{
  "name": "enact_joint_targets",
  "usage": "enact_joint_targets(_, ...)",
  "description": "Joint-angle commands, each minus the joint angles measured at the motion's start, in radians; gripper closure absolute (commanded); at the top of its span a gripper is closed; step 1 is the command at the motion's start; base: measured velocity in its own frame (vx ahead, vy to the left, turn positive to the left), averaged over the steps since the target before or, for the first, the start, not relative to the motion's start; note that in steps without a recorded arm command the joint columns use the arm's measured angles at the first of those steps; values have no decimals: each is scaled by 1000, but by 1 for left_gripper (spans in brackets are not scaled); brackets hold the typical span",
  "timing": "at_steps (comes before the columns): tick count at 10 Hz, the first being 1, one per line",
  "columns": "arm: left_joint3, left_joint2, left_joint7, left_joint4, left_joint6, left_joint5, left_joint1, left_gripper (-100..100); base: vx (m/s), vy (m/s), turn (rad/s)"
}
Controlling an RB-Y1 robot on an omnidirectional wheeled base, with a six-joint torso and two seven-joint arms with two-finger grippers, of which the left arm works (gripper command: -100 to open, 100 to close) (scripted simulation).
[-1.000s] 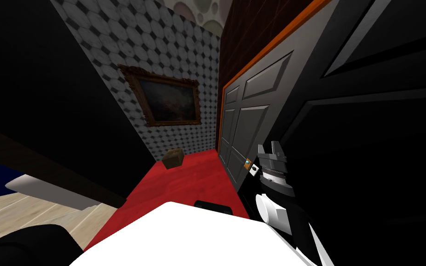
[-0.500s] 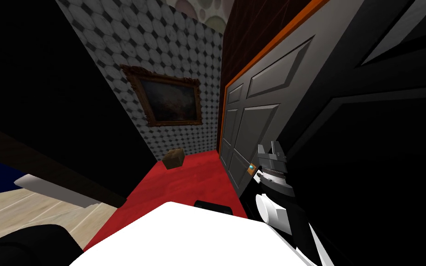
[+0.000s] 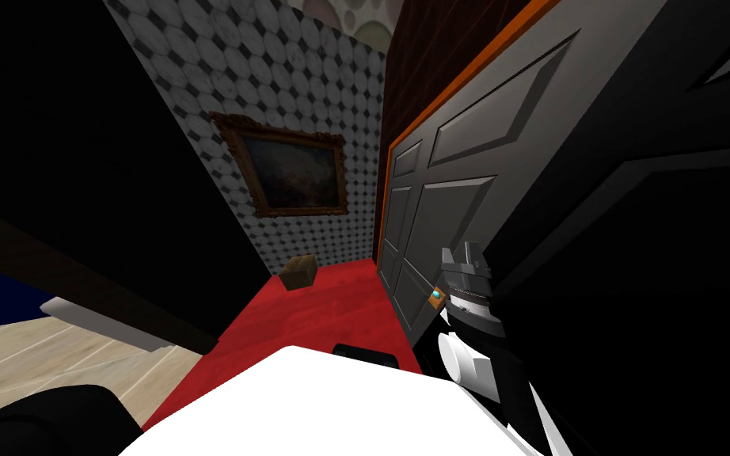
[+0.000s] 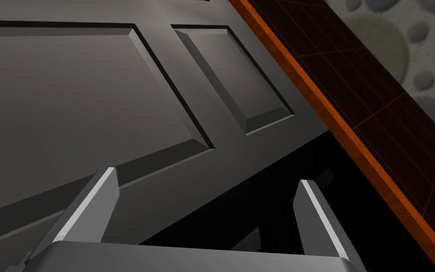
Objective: Push the door open
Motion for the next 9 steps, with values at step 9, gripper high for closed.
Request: enact_joint_targets(9,7,-9,-19,122,196,91,25,-100,91,-20,60)
